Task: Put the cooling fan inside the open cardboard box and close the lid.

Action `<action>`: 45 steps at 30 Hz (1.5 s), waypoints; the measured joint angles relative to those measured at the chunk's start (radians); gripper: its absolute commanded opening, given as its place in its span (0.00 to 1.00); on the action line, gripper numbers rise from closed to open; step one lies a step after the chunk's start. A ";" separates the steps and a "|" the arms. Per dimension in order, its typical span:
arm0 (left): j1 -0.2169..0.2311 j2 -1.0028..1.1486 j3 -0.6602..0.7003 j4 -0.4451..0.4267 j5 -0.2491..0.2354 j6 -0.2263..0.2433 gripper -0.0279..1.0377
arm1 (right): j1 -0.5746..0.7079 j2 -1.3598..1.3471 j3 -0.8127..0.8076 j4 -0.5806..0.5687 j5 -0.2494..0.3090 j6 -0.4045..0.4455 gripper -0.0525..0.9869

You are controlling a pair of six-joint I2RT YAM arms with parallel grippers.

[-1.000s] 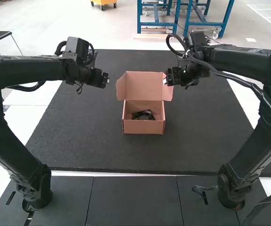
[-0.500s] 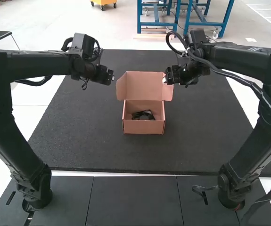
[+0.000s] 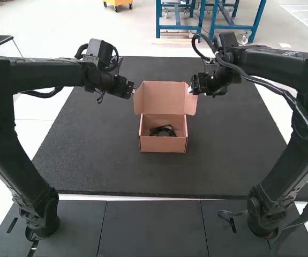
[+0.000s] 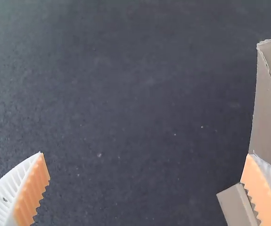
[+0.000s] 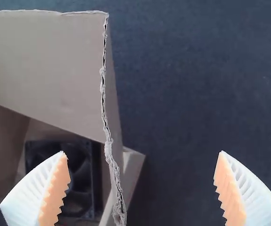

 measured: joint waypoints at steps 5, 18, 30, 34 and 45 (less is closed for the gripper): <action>-0.013 0.000 0.000 0.005 0.007 0.000 0.93 | -0.001 0.000 0.004 -0.013 -0.012 0.000 0.72; -0.041 0.000 0.000 -0.005 0.026 -0.001 0.93 | -0.001 0.013 0.020 -0.043 -0.039 -0.001 0.56; -0.041 0.000 0.000 -0.010 0.026 -0.001 0.93 | -0.001 0.033 0.047 -0.044 -0.060 -0.001 0.28; -0.041 0.000 0.000 -0.010 0.026 -0.001 0.93 | -0.001 0.033 0.055 -0.056 -0.069 -0.001 0.23; -0.041 0.000 0.000 -0.010 0.026 -0.001 0.93 | -0.001 0.033 0.061 -0.103 -0.094 -0.014 0.13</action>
